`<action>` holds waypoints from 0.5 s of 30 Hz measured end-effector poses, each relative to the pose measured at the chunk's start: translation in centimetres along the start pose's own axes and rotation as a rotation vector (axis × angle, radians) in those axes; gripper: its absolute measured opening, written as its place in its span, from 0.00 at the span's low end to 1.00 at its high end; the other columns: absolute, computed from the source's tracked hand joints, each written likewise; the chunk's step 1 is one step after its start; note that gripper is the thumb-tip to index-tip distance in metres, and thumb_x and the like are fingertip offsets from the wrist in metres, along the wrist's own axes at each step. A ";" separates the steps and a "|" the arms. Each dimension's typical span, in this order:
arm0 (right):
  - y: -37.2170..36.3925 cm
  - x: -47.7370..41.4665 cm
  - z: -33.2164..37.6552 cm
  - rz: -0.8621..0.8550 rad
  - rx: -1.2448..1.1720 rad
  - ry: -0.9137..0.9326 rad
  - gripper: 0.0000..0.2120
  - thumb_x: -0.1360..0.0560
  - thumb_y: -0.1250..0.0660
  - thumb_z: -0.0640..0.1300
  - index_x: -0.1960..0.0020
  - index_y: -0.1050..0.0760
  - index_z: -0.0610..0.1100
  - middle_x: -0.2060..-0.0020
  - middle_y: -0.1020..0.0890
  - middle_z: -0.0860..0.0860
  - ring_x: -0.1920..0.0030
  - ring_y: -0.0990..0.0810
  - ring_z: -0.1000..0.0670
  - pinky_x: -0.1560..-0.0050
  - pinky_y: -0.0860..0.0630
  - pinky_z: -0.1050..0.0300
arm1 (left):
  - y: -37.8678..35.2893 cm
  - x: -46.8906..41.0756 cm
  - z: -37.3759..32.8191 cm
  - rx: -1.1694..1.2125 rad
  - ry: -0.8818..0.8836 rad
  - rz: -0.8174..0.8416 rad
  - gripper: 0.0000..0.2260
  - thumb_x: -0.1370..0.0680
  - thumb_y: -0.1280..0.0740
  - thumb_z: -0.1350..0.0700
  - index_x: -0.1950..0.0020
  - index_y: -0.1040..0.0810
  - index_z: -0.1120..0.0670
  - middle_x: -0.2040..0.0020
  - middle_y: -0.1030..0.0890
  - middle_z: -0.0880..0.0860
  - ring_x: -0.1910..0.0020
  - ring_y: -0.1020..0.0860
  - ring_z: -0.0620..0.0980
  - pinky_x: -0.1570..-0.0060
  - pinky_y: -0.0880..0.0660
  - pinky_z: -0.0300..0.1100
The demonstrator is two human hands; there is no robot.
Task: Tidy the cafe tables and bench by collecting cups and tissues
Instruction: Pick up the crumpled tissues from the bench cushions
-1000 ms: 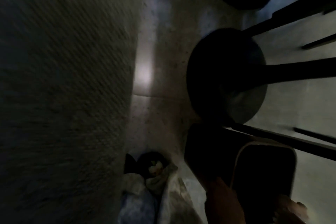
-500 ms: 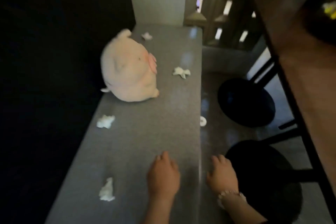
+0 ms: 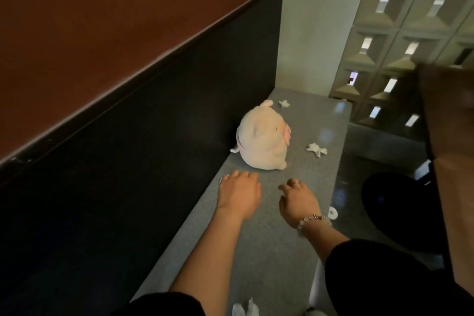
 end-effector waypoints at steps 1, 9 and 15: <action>0.8 -0.5 0.4 -0.023 0.001 0.024 0.19 0.23 0.43 0.43 0.33 0.30 0.45 0.37 0.29 0.45 0.36 0.32 0.45 0.39 0.32 0.53 | 0.5 -0.1 0.4 -0.004 0.033 0.012 0.17 0.17 0.48 0.51 0.31 0.31 0.53 0.35 0.27 0.54 0.35 0.30 0.55 0.38 0.34 0.49; 6.0 -7.1 1.5 -0.022 0.131 0.231 0.18 0.24 0.42 0.42 0.35 0.27 0.44 0.39 0.28 0.46 0.37 0.32 0.44 0.41 0.34 0.52 | -0.4 -4.3 0.3 0.090 0.106 0.170 0.18 0.18 0.48 0.49 0.30 0.34 0.53 0.33 0.31 0.56 0.38 0.28 0.57 0.43 0.31 0.50; 6.3 -15.5 -4.1 0.054 0.123 0.198 0.18 0.24 0.41 0.44 0.36 0.27 0.45 0.38 0.28 0.46 0.37 0.32 0.44 0.39 0.34 0.52 | -2.5 -13.1 -2.4 0.163 0.174 0.203 0.17 0.17 0.49 0.50 0.31 0.33 0.53 0.34 0.30 0.56 0.39 0.27 0.57 0.43 0.29 0.50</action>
Point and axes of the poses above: each hand's wrist, its own x-axis away from the middle knuckle, its own y-axis out of the back of the hand, z = x × y, the point moved 7 cm from there along -x, towards the middle knuckle
